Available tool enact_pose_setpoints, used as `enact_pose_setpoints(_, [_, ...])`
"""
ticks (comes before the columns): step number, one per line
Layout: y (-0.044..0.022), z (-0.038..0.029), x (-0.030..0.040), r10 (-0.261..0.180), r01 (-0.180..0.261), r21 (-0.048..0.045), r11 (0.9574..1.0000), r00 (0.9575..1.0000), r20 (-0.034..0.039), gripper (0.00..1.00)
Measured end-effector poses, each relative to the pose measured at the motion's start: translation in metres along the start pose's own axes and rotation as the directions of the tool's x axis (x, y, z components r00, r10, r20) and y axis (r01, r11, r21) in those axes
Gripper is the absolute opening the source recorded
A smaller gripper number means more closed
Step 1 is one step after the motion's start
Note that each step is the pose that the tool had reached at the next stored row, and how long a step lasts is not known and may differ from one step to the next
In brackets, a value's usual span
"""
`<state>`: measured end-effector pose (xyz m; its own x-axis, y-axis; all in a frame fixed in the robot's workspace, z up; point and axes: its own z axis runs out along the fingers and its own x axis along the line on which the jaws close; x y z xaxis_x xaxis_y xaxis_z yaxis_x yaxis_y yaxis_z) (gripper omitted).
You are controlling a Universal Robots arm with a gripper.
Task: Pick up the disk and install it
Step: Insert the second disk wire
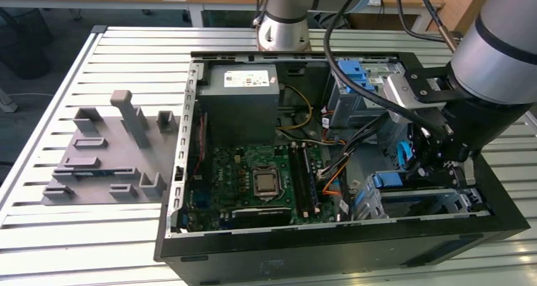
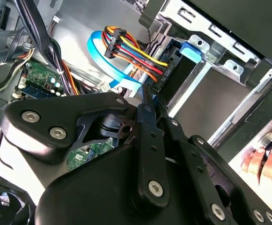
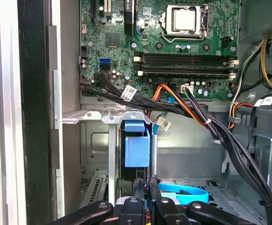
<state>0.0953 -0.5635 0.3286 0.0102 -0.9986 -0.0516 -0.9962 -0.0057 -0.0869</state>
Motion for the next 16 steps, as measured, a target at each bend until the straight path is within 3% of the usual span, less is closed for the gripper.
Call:
enact_pose_setpoints(8, [-0.0002, 0.0004, 0.0, 0.0, 0.0, 0.0001, 1.0, 1.0, 0.0003, 0.16])
enact_pose_setpoints(10, [-0.0002, 0.0004, 0.0, 0.0, 0.0, 0.0001, 1.0, 1.0, 0.0004, 0.17])
enact_pose_setpoints(11, [-0.0002, 0.0004, 0.0, 0.0, 0.0, 0.0, 1.0, 1.0, 0.0002, 0.24])
enact_pose_setpoints(16, [-0.0002, -0.0004, 0.0, 0.0, 0.0, 0.0, 1.0, 1.0, 0.0001, 0.24])
